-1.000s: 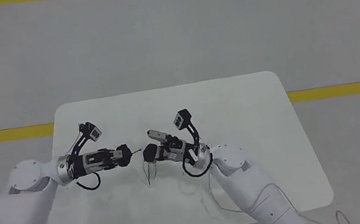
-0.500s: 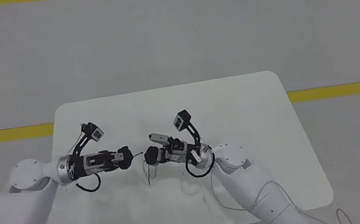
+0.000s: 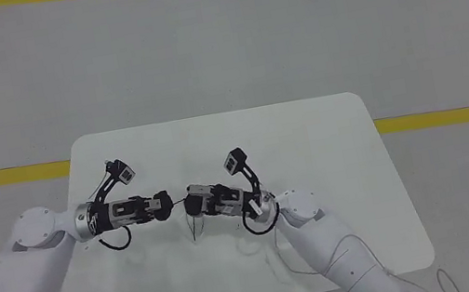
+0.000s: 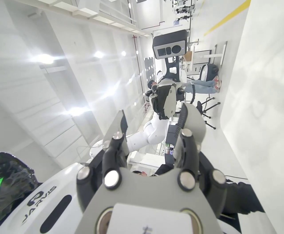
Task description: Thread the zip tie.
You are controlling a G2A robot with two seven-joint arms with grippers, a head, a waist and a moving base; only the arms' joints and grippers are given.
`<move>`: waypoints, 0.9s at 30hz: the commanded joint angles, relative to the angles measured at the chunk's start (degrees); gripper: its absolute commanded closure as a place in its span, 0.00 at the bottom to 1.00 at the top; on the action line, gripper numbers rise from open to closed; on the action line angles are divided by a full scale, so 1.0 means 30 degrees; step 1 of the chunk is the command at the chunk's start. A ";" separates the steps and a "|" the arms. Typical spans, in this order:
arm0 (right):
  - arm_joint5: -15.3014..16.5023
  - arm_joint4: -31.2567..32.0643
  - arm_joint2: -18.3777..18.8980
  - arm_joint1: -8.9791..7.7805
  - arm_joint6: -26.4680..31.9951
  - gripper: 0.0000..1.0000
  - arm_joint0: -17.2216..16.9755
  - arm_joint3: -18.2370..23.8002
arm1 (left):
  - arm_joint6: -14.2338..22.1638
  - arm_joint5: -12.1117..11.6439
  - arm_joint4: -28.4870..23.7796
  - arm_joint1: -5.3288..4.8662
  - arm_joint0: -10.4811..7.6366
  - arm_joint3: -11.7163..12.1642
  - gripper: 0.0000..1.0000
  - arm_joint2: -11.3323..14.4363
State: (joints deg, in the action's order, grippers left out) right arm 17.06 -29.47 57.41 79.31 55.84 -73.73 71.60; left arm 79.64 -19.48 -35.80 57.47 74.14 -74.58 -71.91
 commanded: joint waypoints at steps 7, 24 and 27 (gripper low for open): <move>0.0174 -0.0065 -0.0434 0.0052 -0.0096 0.79 0.0264 -0.0353 | 0.0000 0.0000 0.0000 0.0000 0.0000 0.0000 1.00 0.0000; 0.0407 0.0054 -0.0595 -0.0046 -0.0592 0.85 0.0308 -0.0437 | 0.0000 0.0000 0.0000 0.0000 0.0000 0.0000 1.00 0.0000; 0.0454 0.0097 -0.0582 -0.0077 -0.0664 0.91 0.0278 -0.0388 | 0.0000 0.0000 0.0000 0.0000 0.0000 0.0000 1.00 0.0000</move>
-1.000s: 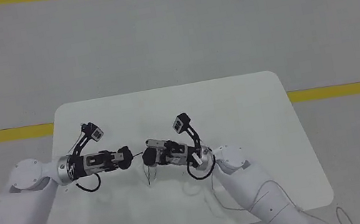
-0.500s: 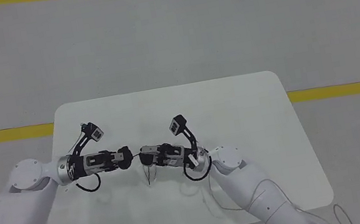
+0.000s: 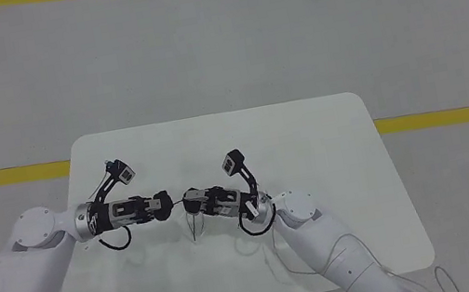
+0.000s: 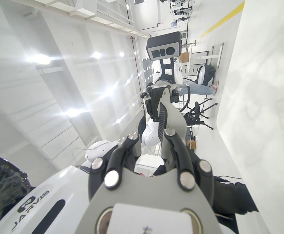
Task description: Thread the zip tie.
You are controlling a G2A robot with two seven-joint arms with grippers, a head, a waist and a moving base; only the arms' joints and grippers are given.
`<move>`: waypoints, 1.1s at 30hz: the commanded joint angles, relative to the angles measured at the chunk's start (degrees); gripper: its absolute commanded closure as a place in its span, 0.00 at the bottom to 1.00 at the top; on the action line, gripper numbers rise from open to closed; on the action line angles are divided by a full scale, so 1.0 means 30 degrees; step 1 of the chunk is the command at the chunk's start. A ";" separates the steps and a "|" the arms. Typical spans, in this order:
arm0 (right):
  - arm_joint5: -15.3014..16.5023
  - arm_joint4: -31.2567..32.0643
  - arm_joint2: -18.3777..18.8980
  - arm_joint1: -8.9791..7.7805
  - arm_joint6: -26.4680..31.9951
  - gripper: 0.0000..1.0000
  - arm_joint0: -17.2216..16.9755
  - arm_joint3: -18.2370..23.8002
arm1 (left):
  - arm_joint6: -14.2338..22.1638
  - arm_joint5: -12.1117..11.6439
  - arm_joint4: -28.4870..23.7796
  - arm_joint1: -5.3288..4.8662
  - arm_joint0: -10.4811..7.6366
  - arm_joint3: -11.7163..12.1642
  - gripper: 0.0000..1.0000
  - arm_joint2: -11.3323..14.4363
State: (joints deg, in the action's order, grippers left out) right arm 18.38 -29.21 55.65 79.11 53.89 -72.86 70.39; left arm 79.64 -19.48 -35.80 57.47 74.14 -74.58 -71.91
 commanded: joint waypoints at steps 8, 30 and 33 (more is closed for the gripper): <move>0.0033 0.0036 -0.0019 -0.0076 -0.0070 0.95 -0.0034 0.0088 | 0.0000 0.0000 0.0000 0.0000 0.0000 0.0000 1.00 0.0000; 0.0124 0.0026 -0.0165 -0.0207 -0.0234 1.00 -0.0024 0.0188 | 0.0000 0.0000 0.0000 0.0000 0.0000 0.0000 0.00 0.0000; 0.0171 -0.0053 -0.0172 -0.0219 -0.0299 1.00 -0.0046 0.0206 | 0.0000 0.0000 0.0000 0.0000 0.0000 0.0000 0.00 0.0000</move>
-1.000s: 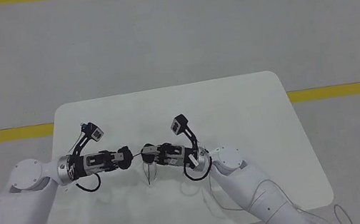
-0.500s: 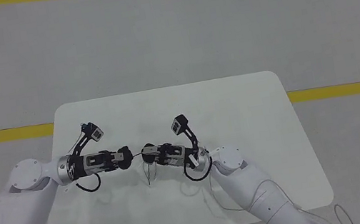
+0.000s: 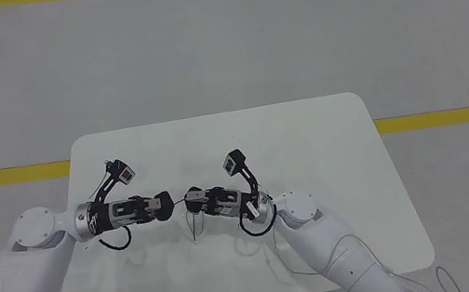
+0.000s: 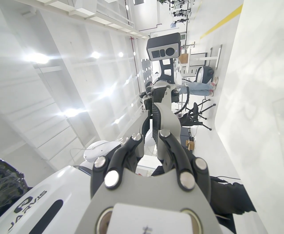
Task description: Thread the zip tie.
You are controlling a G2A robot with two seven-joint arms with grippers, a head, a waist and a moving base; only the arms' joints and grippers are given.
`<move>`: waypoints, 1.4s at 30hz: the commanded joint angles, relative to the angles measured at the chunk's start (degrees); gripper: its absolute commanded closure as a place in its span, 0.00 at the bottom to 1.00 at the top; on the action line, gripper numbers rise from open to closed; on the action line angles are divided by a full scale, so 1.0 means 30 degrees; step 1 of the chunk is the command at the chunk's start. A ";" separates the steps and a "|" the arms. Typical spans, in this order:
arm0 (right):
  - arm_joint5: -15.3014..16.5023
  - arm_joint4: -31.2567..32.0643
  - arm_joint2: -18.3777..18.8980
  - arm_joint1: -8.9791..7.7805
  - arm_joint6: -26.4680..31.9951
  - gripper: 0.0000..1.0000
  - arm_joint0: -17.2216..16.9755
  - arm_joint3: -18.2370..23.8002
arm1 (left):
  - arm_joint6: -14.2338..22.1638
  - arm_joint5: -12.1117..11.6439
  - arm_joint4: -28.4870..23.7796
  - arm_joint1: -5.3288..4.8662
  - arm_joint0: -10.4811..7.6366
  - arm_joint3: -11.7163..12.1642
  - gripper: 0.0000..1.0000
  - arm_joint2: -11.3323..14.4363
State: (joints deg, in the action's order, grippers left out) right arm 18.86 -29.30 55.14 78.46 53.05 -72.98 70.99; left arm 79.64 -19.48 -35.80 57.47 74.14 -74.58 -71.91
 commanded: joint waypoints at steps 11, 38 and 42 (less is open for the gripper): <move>0.0134 -0.0412 0.0108 -0.0027 -0.0656 1.00 -0.0044 -0.0092 | -0.0958 0.0372 0.0090 -0.0089 0.0245 -0.0551 0.00 0.0213; 0.0018 0.0973 -0.0668 0.0124 -0.2974 1.00 -0.0052 0.0286 | -0.1370 0.0294 -0.0375 -0.0253 0.0099 -0.0280 0.42 0.0871; 0.0027 0.1425 -0.0559 0.0054 -0.3053 1.00 -0.0066 0.0300 | -0.1489 0.0339 -0.0325 -0.0307 0.0119 -0.0278 0.53 0.0869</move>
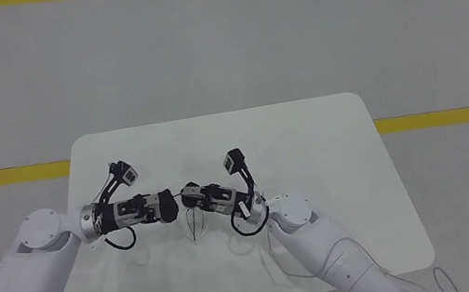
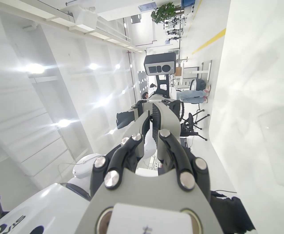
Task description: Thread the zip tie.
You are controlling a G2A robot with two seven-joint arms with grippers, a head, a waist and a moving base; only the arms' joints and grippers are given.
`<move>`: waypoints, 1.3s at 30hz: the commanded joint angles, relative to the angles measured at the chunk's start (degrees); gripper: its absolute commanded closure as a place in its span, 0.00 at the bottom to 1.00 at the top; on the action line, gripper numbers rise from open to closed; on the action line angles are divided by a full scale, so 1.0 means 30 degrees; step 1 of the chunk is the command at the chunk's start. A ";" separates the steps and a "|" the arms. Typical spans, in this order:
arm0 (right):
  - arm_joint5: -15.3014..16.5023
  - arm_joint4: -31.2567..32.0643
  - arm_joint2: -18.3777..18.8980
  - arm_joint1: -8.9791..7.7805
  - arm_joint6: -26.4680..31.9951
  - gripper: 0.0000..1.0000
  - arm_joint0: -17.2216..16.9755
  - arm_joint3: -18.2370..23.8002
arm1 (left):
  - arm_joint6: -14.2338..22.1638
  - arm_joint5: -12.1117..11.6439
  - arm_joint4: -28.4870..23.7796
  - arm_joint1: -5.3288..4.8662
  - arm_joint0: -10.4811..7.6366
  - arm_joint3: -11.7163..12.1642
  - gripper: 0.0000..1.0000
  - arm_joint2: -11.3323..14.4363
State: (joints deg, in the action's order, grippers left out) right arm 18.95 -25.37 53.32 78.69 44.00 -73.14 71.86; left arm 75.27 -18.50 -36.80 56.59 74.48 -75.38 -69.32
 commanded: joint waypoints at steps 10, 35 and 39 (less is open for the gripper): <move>-0.0115 0.0593 0.0389 -0.0212 -0.0030 1.00 -0.0285 0.0433 | -0.0194 0.0074 -0.0033 -0.0053 -0.0086 0.0106 0.58 0.0300; -0.0624 0.1185 0.0021 -0.0311 0.0190 1.00 -0.0173 0.0643 | -0.0572 -0.0006 -0.0059 -0.0224 -0.0230 0.0186 0.76 0.0614; -0.0567 0.1141 -0.0037 -0.0315 0.0265 1.00 -0.0153 0.0650 | -0.0604 0.0016 -0.0032 -0.0256 -0.0235 0.0202 0.78 0.0653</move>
State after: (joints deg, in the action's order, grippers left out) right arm 17.19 -21.88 53.23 77.74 44.77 -73.62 73.82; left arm 73.48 -18.47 -36.93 55.84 73.78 -74.79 -67.38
